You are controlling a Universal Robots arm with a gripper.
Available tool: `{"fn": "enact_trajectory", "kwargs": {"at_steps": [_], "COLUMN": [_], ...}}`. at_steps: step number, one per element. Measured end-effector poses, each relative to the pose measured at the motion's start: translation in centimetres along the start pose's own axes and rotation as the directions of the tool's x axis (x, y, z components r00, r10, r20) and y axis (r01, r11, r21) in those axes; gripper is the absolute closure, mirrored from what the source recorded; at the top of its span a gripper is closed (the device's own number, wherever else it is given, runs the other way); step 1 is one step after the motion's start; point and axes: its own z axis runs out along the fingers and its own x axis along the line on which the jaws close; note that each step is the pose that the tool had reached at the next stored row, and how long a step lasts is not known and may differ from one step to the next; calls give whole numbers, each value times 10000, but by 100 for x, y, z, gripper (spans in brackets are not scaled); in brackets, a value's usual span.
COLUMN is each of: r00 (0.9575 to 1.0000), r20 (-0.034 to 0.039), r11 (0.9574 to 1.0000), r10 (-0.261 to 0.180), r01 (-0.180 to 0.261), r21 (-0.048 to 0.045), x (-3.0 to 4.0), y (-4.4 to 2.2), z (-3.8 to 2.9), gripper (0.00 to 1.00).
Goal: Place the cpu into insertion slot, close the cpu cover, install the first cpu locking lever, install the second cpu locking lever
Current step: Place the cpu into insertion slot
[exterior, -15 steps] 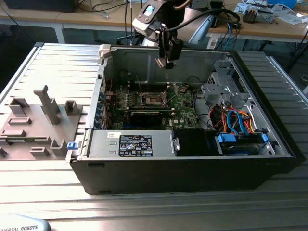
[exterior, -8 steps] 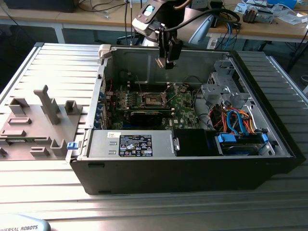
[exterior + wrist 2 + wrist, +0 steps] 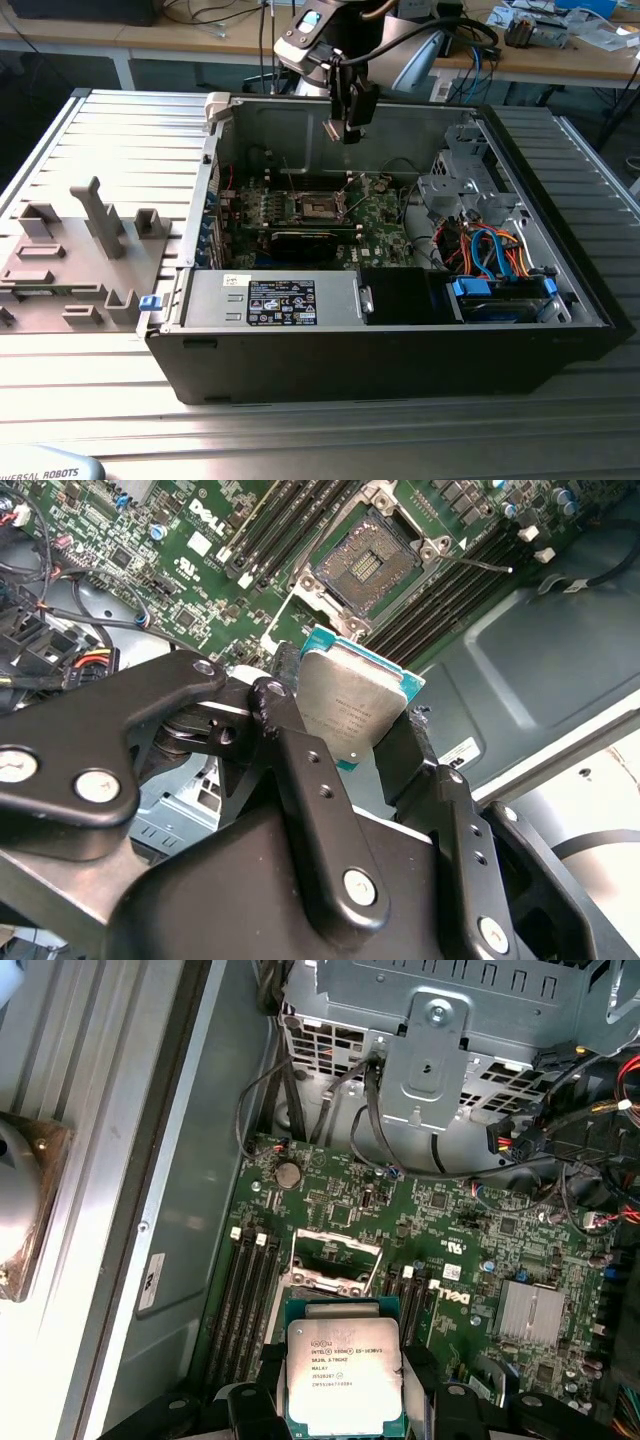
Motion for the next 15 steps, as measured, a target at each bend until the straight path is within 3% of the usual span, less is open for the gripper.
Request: {"fn": "enact_trajectory", "kwargs": {"at_steps": [15], "r00": [9999], "r20": [13], "r11": [9999], "r10": [157], "r01": [-157], "r21": [-3], "x": [0], "y": [0], "z": [1], "gripper": [46]}}
